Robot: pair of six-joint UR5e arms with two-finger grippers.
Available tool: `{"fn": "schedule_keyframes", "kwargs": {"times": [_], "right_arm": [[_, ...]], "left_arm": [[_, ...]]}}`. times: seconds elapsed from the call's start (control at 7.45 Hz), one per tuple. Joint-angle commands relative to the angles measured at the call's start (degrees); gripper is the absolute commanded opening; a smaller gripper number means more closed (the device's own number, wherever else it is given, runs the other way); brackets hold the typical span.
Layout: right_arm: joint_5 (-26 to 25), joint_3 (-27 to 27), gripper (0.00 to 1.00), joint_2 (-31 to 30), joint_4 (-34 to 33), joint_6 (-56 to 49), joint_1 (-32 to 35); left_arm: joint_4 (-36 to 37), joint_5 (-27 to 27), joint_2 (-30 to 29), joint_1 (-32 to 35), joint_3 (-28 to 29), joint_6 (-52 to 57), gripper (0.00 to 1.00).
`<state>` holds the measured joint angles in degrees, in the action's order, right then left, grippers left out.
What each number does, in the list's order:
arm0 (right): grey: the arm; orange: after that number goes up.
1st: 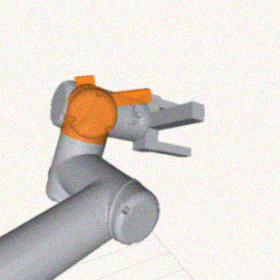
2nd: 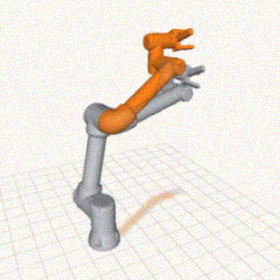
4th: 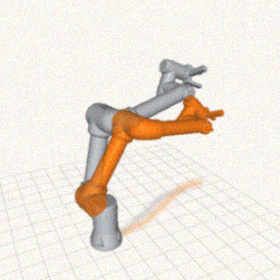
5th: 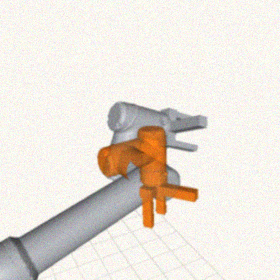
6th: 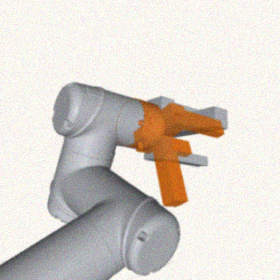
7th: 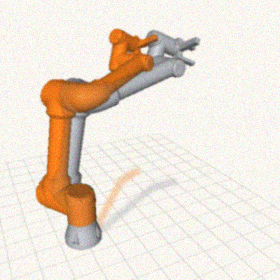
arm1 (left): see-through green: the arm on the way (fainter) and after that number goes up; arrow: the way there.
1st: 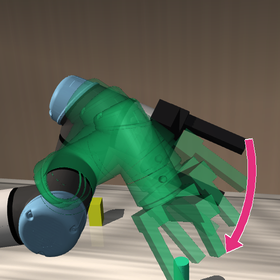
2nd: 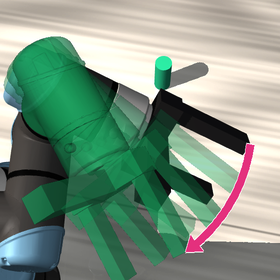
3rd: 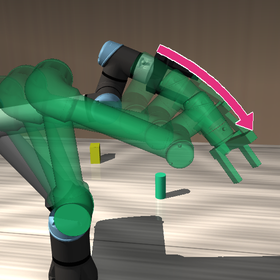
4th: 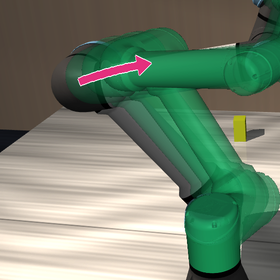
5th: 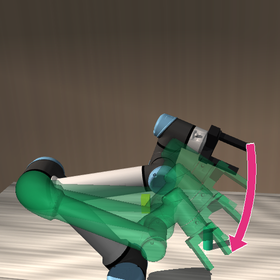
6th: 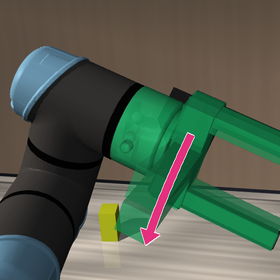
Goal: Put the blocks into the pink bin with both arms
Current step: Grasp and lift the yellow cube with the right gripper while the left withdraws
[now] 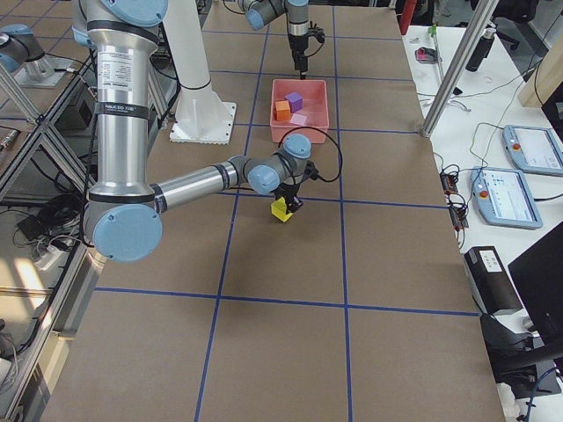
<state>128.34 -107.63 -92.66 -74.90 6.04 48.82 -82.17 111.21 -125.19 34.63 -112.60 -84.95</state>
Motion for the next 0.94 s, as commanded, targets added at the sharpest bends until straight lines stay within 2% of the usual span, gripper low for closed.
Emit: {"fn": "schedule_keyframes", "kwargs": {"times": [0.0, 0.13, 0.27, 0.4, 0.54, 0.67, 0.81], "right_arm": [[6.6, -2.7, 0.00, 2.2, -4.9, 0.2, 6.4], [6.9, -5.2, 0.00, 6.8, -12.0, 2.9, 6.8], [7.0, -6.4, 0.00, 13.4, -18.2, 9.6, 6.8], [8.6, -6.5, 0.00, 20.9, -21.9, 21.3, 6.1], [8.6, -6.4, 0.00, 26.9, -22.0, 35.1, 1.9], [5.2, -5.2, 0.00, 33.2, -22.0, 47.4, -3.3], [-0.9, -4.6, 0.00, 37.6, -22.0, 55.5, -7.8]], "left_arm": [[5.1, 0.2, 2.8, 2.1, -4.9, 8.9, 1.00], [8.4, 0.2, 5.2, 4.6, -6.9, 16.6, 1.00], [8.4, 0.5, 9.2, 6.4, -8.1, 22.5, 1.00], [8.0, 0.5, 12.6, 8.5, -8.2, 28.3, 1.00], [6.4, 0.5, 15.3, 10.2, -8.2, 32.3, 1.00], [2.1, 0.6, 19.4, 11.3, -8.2, 35.3, 1.00], [-2.8, 0.7, 23.3, 12.8, -7.7, 37.8, 1.00]]}}
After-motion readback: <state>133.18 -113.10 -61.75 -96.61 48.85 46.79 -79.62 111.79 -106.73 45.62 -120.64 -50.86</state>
